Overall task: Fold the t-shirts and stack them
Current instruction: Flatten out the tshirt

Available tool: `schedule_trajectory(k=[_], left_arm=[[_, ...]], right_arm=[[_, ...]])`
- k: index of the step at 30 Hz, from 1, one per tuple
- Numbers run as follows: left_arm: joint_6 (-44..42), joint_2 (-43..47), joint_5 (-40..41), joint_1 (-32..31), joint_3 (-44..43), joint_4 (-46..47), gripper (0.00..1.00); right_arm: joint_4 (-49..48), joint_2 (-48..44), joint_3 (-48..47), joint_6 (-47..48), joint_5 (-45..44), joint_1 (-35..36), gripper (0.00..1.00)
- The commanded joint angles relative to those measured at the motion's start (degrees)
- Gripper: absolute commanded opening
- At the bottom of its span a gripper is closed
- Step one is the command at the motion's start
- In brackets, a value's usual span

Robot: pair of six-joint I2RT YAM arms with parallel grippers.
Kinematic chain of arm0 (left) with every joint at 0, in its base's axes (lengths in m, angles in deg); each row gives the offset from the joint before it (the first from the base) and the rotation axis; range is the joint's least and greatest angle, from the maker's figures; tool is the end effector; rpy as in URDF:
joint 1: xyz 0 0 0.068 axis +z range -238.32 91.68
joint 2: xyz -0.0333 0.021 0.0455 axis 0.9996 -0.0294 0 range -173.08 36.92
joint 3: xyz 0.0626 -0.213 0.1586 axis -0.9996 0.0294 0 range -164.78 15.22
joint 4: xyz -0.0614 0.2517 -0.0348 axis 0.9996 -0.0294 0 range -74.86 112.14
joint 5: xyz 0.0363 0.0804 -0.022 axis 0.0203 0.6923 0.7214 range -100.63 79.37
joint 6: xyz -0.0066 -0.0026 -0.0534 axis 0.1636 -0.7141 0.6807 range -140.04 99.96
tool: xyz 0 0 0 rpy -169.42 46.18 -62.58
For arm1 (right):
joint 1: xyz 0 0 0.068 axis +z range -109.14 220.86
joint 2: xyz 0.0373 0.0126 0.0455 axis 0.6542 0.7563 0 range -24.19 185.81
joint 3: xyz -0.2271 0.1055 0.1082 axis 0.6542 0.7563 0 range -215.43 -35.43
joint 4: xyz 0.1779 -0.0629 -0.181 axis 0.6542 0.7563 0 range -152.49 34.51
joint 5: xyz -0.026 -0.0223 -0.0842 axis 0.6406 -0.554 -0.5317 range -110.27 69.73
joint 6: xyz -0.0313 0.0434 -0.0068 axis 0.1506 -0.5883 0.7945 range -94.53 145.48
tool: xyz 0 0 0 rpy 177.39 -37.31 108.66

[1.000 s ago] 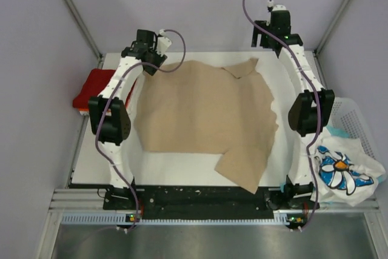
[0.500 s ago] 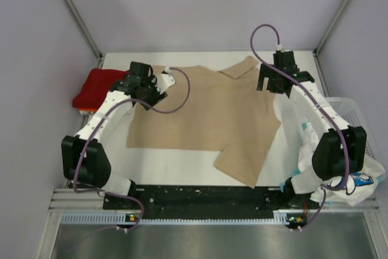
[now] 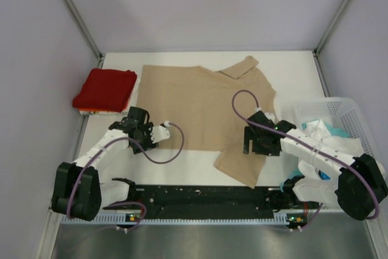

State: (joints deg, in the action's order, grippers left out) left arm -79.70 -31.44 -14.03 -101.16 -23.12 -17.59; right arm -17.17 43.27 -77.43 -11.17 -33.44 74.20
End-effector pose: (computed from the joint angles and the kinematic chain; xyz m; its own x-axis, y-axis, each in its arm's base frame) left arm 0.1972 -0.0472 0.1856 -0.2532 0.9414 -0.2229 0.9116 0.3093 0.2707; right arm 0.1728 0.1041 0.2035 -0.9150 0.0936 -0.3925 0.0917 0.9955 0.0237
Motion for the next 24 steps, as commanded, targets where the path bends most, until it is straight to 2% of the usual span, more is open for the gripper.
schedule_trajectory(k=[1,8,10,13,14,16,17,19,24], left_arm=[[-5.1,-0.5,2.6,0.5,4.9,11.1,0.61],[-8.1,-1.3,-0.8,0.8,7.1,8.9,0.59],[-7.9,-1.7,-1.1,0.9,8.4,11.7,0.59],[-5.9,-3.5,-1.3,0.9,8.9,15.1,0.53],[-4.8,-4.6,-1.3,0.9,8.1,15.5,0.43],[-2.4,-6.3,-1.2,1.0,6.2,14.6,0.17],[-1.3,-6.9,-1.0,1.0,5.1,14.0,0.0],[0.2,-7.3,-0.4,1.0,3.9,13.2,0.0],[6.0,-5.4,2.9,1.0,0.9,13.2,0.0]], right_arm=[[2.1,-0.9,4.3,-13.3,1.7,6.5,0.84],[1.1,-0.7,10.0,-20.3,1.1,11.0,0.84],[-1.1,0.0,11.6,-21.2,0.9,11.0,0.8],[-6.0,0.8,15.4,-23.0,2.0,10.9,0.6],[-8.1,0.7,16.7,-23.3,2.7,11.0,0.53],[-10.5,0.1,19.2,-24.2,3.1,10.9,0.34],[-10.9,-0.5,20.0,-24.4,2.9,10.8,0.23],[-11.0,-2.4,21.1,-24.8,2.3,10.7,0.0],[-10.3,-10.6,20.4,-22.8,1.8,8.7,0.0]])
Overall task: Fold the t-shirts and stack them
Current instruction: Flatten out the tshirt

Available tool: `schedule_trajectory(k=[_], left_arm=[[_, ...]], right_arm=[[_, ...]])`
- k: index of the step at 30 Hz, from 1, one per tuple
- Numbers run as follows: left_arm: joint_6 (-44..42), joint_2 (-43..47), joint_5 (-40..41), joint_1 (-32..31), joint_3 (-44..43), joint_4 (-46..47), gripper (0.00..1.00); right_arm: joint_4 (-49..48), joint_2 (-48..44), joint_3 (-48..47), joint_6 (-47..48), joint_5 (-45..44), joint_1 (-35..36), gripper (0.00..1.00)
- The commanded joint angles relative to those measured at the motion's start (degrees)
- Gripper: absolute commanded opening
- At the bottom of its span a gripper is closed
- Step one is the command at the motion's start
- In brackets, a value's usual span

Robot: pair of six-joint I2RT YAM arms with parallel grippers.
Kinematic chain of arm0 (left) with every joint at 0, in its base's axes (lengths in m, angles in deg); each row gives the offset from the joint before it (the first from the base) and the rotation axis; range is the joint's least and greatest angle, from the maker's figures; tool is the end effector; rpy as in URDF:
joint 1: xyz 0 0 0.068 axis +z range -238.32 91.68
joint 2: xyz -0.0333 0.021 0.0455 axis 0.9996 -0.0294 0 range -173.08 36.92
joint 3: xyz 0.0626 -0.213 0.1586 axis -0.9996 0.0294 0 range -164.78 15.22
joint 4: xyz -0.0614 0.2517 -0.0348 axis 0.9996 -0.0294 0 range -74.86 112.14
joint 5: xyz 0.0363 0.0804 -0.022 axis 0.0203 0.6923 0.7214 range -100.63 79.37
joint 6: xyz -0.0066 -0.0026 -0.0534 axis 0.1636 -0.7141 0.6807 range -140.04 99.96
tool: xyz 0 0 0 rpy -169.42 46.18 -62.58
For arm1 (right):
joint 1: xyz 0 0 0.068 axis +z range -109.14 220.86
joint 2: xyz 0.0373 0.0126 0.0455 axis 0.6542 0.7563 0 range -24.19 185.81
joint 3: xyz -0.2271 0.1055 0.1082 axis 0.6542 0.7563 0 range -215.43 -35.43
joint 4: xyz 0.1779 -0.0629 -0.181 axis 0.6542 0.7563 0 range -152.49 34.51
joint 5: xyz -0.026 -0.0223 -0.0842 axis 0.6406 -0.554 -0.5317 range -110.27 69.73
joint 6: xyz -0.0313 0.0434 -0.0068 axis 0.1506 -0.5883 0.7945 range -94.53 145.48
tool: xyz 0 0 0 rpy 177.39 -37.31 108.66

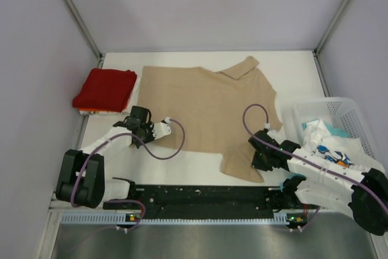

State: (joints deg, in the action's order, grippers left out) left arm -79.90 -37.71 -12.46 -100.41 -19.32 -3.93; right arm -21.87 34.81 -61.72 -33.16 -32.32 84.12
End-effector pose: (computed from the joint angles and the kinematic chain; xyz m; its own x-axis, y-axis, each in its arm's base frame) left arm 0.2153 -0.0474 0.1561 -0.2570 0.9391 -0.2283 0.8849 0.3236 0.3350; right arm 0.1171 0.1001 0.1536 -0.8982 0.3013 -0.3201 0.2695 0.9527 0.1407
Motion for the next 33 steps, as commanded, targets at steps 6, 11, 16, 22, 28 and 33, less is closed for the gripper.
schedule_trajectory(k=[6,11,16,22,28,33], left_arm=[[12.5,5.2,3.4,0.2,-8.1,-4.3,0.0],[14.2,6.8,2.9,0.2,-9.0,-6.2,0.0],[15.8,8.2,4.7,0.2,-10.0,-8.3,0.0],[17.5,9.9,5.3,0.2,-11.9,-10.3,0.0],[18.5,11.7,5.7,0.2,-15.5,-16.0,0.0],[19.8,12.1,7.6,0.2,-18.9,-22.1,0.0]], right_arm=[[-1.8,-11.4,-1.2,4.7,0.4,-6.3,0.0],[1.2,-12.9,-4.9,7.1,0.7,-7.7,0.0],[3.0,-15.3,-6.7,8.2,0.2,-7.8,0.0],[4.2,-14.9,-10.8,10.5,-0.2,-7.9,0.0],[7.9,-16.2,-14.3,11.2,-0.5,-7.9,0.0],[12.9,-16.8,-18.3,12.4,-0.3,-8.1,0.0]])
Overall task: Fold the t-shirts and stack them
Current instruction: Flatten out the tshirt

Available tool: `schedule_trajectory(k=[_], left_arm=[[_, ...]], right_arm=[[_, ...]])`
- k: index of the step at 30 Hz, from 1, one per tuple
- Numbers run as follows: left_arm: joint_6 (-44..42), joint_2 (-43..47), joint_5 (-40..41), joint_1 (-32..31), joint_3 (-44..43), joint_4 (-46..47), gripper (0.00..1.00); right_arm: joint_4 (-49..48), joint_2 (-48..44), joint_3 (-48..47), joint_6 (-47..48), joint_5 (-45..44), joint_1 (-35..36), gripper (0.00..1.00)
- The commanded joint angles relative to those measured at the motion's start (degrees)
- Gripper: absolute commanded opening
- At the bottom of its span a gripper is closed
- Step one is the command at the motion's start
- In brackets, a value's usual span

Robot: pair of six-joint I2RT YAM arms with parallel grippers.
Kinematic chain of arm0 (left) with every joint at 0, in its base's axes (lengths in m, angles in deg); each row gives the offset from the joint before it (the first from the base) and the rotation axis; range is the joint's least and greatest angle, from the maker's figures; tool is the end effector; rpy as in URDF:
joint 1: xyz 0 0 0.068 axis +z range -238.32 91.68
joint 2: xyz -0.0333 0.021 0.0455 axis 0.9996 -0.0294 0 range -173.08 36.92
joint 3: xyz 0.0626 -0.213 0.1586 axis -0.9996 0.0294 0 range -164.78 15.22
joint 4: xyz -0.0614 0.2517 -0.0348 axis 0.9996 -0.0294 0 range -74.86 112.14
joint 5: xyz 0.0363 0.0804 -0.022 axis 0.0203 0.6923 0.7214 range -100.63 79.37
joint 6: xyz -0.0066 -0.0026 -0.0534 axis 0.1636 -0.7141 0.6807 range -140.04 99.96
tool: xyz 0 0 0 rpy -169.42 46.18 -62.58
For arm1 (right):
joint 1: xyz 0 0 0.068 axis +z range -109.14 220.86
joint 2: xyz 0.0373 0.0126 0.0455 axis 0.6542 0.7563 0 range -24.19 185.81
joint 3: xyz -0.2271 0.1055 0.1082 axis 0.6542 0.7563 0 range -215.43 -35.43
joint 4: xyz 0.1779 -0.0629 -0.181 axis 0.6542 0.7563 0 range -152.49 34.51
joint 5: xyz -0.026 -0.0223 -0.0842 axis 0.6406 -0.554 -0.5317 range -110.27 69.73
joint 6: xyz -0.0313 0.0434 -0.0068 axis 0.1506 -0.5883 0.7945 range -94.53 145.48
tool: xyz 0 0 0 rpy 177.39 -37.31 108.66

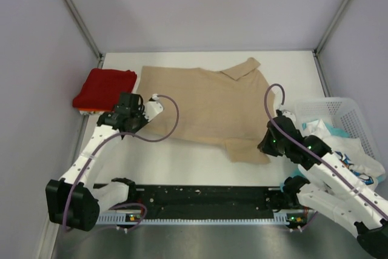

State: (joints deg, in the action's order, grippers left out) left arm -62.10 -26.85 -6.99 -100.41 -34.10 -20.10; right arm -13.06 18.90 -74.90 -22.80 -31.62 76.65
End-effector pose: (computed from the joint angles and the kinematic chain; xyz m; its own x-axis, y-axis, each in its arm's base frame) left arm 0.2114 -0.0431 0.2559 -0.4894 0.7886 -0.3723 0.6773 0.6126 0.4074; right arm 0.1184 0.0768 0.2512 -0.7878 0.3340 -0.5175 0.1660 0.9242 0.3438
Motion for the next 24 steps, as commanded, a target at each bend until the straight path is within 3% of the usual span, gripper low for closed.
schedule_trajectory(k=[1,5,9,11,15,18,20,24], left_arm=[[2.6,0.4,1.8,0.2,-5.1,-6.4,0.0],[3.3,-7.1,0.1,0.1,-13.2,-3.6,0.0],[7.2,-19.2,3.8,0.1,-31.8,4.3,0.0],[9.2,-25.7,7.6,0.1,-42.0,7.9,0.0],[9.6,-37.8,17.4,0.3,-62.2,15.8,0.0],[7.4,-43.0,22.5,0.8,-75.9,21.0,0.0],[5.4,-44.2,22.0,1.0,-81.2,23.2,0.0],[3.7,-43.6,17.9,0.8,-83.3,21.8,0.0]], right_arm=[[4.1,0.2,-6.6,3.0,-1.2,-1.2,0.0],[-1.0,12.3,-18.4,13.0,-0.1,-10.6,0.0],[-12.7,31.6,-35.5,17.0,9.3,-22.7,0.0],[-13.8,41.9,-49.1,19.3,9.7,-24.8,0.0],[-10.2,59.7,-86.9,23.9,9.4,-27.1,0.0],[-9.5,67.0,-107.6,22.6,10.3,-29.8,0.0],[-10.9,67.5,-112.9,22.7,9.2,-31.0,0.0],[-15.5,58.4,-103.0,25.9,8.8,-32.1,0.0]])
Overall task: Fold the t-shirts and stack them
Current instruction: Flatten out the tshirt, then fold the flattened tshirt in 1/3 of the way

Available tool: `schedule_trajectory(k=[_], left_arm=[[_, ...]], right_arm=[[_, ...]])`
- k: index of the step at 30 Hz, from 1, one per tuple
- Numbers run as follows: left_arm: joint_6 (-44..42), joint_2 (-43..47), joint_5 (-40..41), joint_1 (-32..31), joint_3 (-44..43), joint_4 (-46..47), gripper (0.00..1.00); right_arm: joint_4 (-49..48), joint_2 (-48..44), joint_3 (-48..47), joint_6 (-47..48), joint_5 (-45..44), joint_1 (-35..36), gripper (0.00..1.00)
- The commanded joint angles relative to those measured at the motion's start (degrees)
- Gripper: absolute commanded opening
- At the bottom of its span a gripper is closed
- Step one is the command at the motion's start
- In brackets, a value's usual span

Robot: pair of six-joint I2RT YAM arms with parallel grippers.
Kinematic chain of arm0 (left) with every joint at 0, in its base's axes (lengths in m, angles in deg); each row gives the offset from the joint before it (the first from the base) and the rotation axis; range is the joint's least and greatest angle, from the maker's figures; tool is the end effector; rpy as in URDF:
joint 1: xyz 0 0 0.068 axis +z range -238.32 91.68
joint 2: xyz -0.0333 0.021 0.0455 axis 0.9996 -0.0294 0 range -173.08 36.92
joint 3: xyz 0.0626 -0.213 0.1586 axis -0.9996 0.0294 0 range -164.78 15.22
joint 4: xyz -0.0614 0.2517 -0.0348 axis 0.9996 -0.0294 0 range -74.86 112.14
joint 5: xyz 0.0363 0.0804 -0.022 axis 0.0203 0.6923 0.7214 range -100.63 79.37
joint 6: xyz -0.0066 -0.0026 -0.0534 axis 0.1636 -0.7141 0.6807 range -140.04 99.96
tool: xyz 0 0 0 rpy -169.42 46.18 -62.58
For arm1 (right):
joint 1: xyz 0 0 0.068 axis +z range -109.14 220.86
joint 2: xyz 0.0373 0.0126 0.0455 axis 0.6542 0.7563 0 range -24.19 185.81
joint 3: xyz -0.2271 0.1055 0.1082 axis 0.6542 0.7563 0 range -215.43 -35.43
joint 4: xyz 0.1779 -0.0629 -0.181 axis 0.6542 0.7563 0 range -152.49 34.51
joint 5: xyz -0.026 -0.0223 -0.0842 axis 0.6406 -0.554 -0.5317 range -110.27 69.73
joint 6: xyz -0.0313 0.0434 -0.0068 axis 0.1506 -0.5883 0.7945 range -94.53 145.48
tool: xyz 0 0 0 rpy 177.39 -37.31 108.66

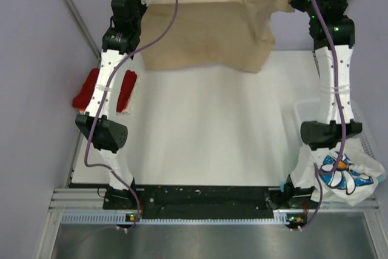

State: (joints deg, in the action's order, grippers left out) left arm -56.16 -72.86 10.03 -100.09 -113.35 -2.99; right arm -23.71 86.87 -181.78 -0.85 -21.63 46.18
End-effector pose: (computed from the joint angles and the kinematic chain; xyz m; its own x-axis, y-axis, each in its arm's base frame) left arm 0.4221 -0.0753 0.4859 -0.1770 0.6003 -0.7799 -0.0595 0.7845 0.6173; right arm 0.3880 0.0354 0.5437 -0.0850 0.4373 -0.8953 -0.0350 0.8967 0.4413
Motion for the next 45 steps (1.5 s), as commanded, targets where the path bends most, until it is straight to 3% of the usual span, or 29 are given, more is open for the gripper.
schedule_trajectory(k=[1,8,15,19,23,29,36,40,45], left_arm=[[-1.9,3.2,-0.6,0.5,-3.3,3.2,0.0],[-4.4,14.0,-9.3,-0.7,15.2,-5.5,0.0],[-11.0,22.6,-16.9,-1.9,41.7,-18.9,0.0],[-12.7,24.2,-19.4,-3.1,55.6,-22.4,0.0],[-13.5,24.4,-18.8,-3.1,65.4,-24.1,0.0],[-14.9,26.0,-19.4,-3.0,73.7,-25.2,0.0],[-15.4,28.7,-22.6,-3.0,75.1,-30.1,0.0],[-13.1,28.4,-16.7,-3.0,73.6,-21.6,0.0],[-8.2,21.4,-11.7,-2.8,64.7,-14.8,0.0]], right_arm=[[-4.8,-11.8,7.4,5.2,-1.3,-1.6,0.0],[0.7,-30.0,35.7,9.7,0.1,-1.5,0.0],[13.7,-45.5,66.1,4.3,5.4,0.0,0.0],[16.0,-48.8,83.7,-2.5,12.1,7.4,0.0],[17.5,-46.2,92.9,-7.9,12.4,16.8,0.0],[16.1,-47.1,99.1,-12.2,6.2,18.2,0.0],[15.3,-47.3,97.8,-12.8,1.6,16.6,0.0],[12.0,-44.8,94.8,-9.1,-1.7,11.7,0.0],[4.7,-35.7,87.4,-3.9,-4.5,7.7,0.0]])
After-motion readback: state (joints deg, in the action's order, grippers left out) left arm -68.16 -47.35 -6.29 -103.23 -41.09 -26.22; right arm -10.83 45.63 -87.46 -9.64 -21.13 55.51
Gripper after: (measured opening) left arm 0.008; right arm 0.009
